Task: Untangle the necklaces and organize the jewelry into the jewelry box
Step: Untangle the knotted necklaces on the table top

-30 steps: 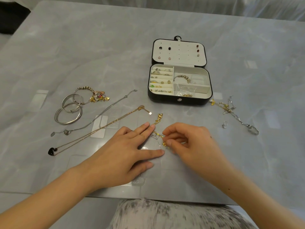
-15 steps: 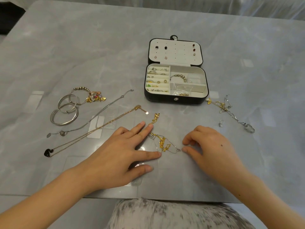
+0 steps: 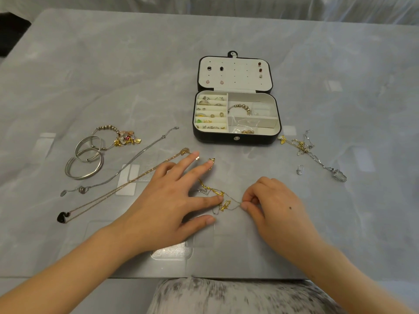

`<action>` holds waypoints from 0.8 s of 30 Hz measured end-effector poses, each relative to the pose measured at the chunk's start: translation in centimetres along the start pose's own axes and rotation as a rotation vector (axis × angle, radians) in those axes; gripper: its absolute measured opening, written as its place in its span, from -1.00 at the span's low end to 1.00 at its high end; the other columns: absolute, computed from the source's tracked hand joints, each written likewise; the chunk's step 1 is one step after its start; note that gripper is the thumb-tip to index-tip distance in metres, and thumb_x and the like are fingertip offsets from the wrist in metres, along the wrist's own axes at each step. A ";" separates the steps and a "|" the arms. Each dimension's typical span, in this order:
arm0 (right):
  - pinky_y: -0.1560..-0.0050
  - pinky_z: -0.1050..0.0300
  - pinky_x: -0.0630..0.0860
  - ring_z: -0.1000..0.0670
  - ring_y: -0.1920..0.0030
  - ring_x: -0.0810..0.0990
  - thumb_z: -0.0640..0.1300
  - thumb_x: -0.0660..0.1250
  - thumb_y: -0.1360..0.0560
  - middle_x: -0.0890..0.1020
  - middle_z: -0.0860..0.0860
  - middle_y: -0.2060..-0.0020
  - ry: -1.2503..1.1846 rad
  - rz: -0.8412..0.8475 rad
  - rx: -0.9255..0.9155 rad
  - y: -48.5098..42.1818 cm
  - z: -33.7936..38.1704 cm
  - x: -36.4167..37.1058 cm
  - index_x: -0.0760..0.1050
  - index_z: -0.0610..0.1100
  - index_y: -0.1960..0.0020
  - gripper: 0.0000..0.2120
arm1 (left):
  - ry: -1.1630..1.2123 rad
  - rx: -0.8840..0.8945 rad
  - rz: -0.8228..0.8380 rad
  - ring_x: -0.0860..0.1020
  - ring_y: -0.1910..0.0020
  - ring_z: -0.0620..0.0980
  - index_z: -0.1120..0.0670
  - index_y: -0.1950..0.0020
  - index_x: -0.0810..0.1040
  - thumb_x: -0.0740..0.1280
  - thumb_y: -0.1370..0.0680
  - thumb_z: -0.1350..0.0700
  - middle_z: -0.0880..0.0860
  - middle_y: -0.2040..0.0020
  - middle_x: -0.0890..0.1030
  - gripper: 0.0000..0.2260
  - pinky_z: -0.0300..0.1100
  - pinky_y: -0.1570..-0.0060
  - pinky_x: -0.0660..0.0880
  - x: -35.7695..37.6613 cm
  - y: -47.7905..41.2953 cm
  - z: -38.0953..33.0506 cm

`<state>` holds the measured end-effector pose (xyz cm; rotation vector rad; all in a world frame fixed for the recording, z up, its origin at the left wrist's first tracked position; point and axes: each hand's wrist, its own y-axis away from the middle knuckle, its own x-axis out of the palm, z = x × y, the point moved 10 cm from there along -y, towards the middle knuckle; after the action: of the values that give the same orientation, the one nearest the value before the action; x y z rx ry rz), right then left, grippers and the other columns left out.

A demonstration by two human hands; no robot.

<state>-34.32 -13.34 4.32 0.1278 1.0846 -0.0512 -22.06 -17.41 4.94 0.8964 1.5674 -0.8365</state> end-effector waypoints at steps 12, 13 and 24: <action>0.15 0.40 0.26 0.17 0.25 0.31 -0.02 0.18 -0.43 0.40 0.18 0.30 -0.138 -0.169 -0.174 1.5 2.9 -3.0 0.48 -0.04 0.24 -0.84 | -0.093 0.040 0.014 0.12 -0.49 0.19 -0.25 -0.32 0.43 0.08 -0.55 -0.29 0.12 -0.49 0.26 -0.61 0.04 -0.30 0.12 0.4 -1.1 -0.9; 0.15 0.42 0.25 0.19 0.25 0.29 -0.02 0.18 -0.42 0.38 0.20 0.30 -0.132 -0.153 -0.190 1.6 3.0 -2.9 0.47 -0.02 0.25 -0.85 | -0.087 0.042 0.020 0.12 -0.49 0.20 -0.25 -0.33 0.42 0.07 -0.55 -0.29 0.12 -0.49 0.25 -0.60 0.03 -0.30 0.13 0.5 -0.9 -1.0; 0.28 0.34 0.29 0.08 0.29 0.42 0.25 0.15 -0.37 0.46 0.17 0.37 -0.048 -0.065 -0.111 -0.7 1.8 -1.7 0.51 0.02 0.24 -0.67 | 0.269 0.070 -0.129 0.46 -0.23 0.01 -0.03 0.07 0.68 0.29 -0.52 -0.07 -0.01 -0.20 0.57 -0.79 -0.01 -0.11 0.40 -1.8 1.5 0.2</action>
<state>-33.57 -14.33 6.60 -0.0087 1.0411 -0.0525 -20.42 -17.08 6.60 0.9990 1.8543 -0.8946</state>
